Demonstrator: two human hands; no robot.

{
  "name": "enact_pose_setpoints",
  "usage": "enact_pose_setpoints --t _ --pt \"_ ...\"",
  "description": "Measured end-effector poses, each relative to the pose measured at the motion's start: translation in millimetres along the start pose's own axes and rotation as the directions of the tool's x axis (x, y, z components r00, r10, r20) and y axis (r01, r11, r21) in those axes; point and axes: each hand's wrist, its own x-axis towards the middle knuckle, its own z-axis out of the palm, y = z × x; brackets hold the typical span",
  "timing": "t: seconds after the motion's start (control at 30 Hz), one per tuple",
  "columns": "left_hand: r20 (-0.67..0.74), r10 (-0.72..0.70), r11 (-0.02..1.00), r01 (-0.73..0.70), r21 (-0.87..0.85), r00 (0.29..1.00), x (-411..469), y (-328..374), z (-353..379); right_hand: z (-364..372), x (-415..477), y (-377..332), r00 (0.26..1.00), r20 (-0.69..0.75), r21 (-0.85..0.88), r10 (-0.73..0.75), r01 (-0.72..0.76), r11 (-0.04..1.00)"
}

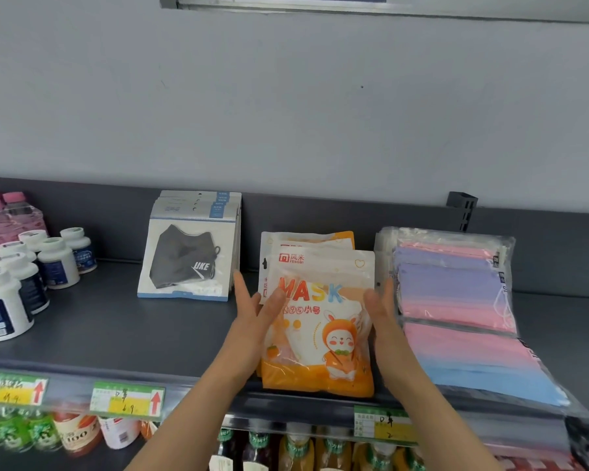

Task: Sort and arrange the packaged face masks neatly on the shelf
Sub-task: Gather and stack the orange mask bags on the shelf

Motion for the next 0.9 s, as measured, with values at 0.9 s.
enact_pose_setpoints --t 0.9 --pt "-0.024 0.053 0.879 -0.036 0.476 0.998 -10.0 2.6 -9.4 -13.5 -14.6 1.6 1.000 -0.016 -0.251 0.026 -0.029 0.968"
